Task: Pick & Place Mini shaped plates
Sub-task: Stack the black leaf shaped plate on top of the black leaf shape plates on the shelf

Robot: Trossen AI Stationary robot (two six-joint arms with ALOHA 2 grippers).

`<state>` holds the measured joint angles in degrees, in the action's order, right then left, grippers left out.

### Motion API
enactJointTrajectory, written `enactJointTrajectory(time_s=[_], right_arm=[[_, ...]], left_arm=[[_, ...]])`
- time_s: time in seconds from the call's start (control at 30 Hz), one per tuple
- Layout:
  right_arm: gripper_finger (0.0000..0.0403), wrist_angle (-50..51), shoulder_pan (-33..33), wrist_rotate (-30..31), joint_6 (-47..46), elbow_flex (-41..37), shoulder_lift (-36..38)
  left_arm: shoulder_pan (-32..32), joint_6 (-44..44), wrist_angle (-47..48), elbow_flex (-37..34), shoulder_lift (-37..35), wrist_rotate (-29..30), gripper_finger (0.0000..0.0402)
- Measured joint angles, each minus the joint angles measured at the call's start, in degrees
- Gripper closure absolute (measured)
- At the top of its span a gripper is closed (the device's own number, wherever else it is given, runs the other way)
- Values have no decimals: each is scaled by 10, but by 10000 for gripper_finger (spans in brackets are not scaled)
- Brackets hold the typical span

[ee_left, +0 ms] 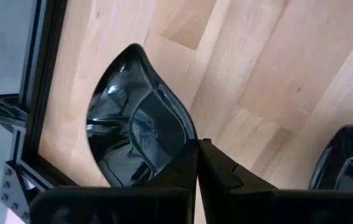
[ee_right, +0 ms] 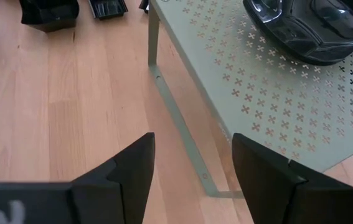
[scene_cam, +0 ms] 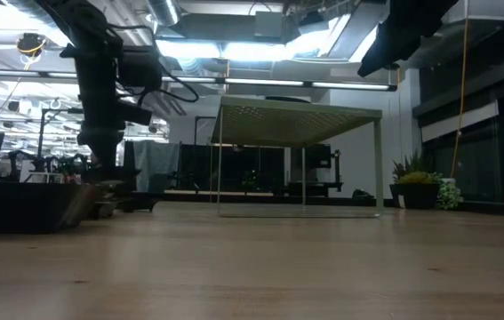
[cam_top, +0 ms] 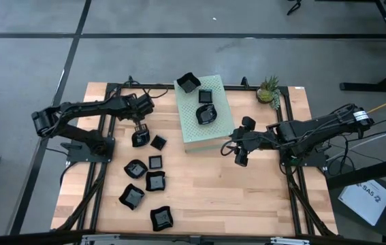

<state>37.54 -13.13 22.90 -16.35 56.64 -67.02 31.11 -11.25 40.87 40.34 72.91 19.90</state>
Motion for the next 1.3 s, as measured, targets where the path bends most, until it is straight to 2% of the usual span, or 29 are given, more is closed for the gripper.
enactJointTrajectory(time_s=[0.2,0.53,0.73,0.97,1.3], right_arm=[[191,0,0,0,0,0,0],[191,-7,0,0,-1,0,0],[191,-28,0,0,2,0,0],[191,-98,0,-2,1,0,0],[191,-124,0,-5,1,0,0]], left_arm=[[-6,5,2,26,-28,-23,399],[-55,0,1,152,-108,-24,399],[-113,-44,-3,232,-116,-37,399],[-193,-24,-27,300,-78,-46,399],[-274,154,-138,351,23,-41,400]])
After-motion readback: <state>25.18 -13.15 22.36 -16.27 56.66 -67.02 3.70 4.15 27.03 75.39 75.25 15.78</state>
